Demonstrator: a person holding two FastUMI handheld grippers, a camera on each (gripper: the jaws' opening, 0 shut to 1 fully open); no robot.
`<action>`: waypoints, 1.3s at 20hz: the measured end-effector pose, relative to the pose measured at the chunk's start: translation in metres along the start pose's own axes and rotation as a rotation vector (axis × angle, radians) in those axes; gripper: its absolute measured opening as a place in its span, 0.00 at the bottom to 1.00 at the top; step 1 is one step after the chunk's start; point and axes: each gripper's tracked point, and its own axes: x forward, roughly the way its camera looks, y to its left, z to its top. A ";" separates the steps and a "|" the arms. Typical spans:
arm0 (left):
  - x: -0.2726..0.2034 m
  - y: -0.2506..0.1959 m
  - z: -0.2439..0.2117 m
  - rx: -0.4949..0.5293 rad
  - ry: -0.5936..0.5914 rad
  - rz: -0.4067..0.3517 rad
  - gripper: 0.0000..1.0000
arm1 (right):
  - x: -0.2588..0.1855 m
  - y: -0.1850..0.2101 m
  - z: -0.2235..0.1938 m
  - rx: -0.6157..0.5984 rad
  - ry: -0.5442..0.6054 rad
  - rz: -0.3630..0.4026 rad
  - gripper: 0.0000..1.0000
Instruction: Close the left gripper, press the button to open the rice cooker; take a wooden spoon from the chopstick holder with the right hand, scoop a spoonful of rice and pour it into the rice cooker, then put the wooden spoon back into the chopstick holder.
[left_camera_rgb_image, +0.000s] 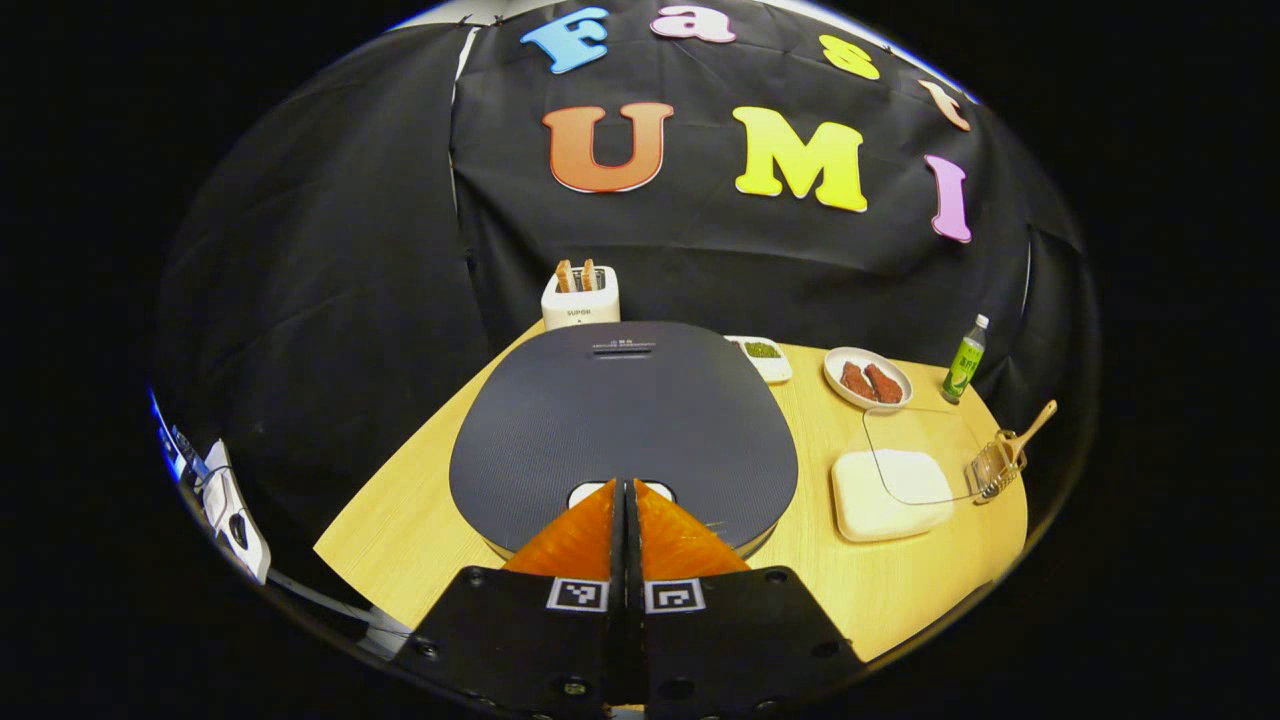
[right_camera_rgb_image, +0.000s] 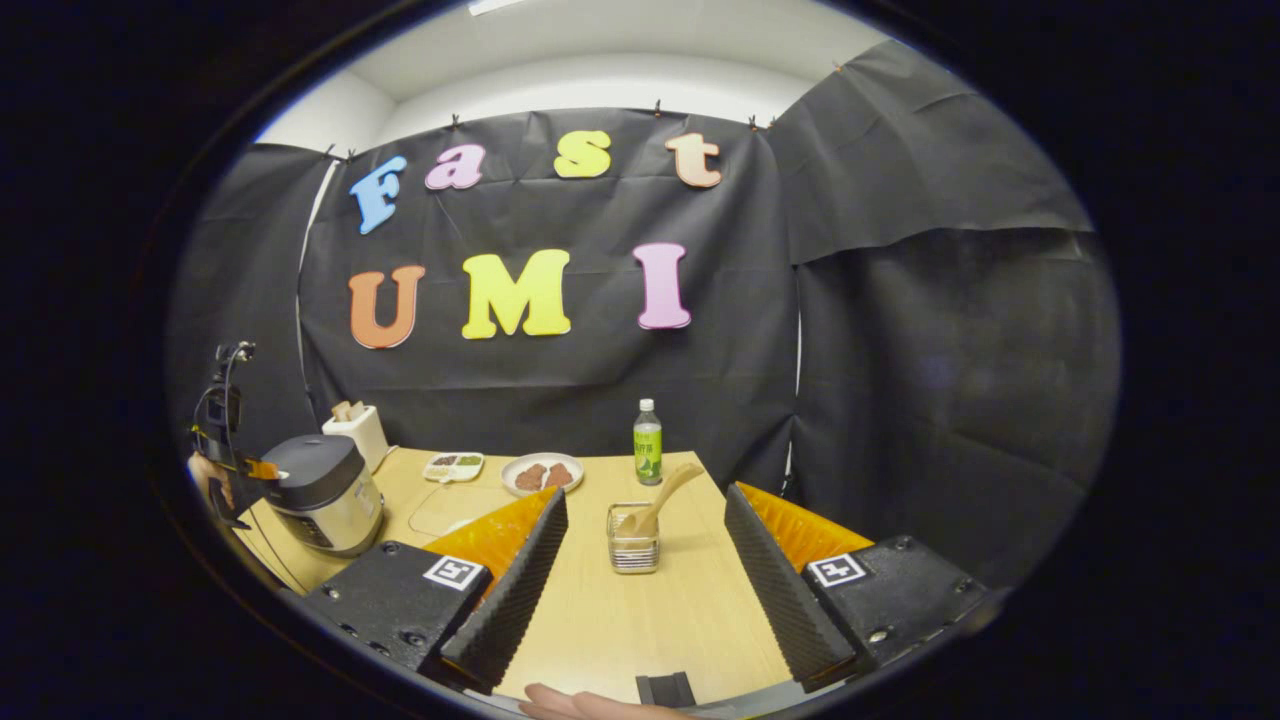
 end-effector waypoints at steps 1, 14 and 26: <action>0.001 0.000 0.002 0.005 0.002 0.006 0.00 | -0.001 -0.001 0.000 0.000 0.004 -0.001 1.00; -0.075 -0.015 0.084 0.069 -0.374 0.026 0.84 | 0.002 0.004 -0.015 0.011 0.012 0.013 1.00; -0.161 -0.051 0.062 -0.004 -0.486 -0.051 1.00 | 0.048 -0.009 -0.036 0.065 0.019 0.044 1.00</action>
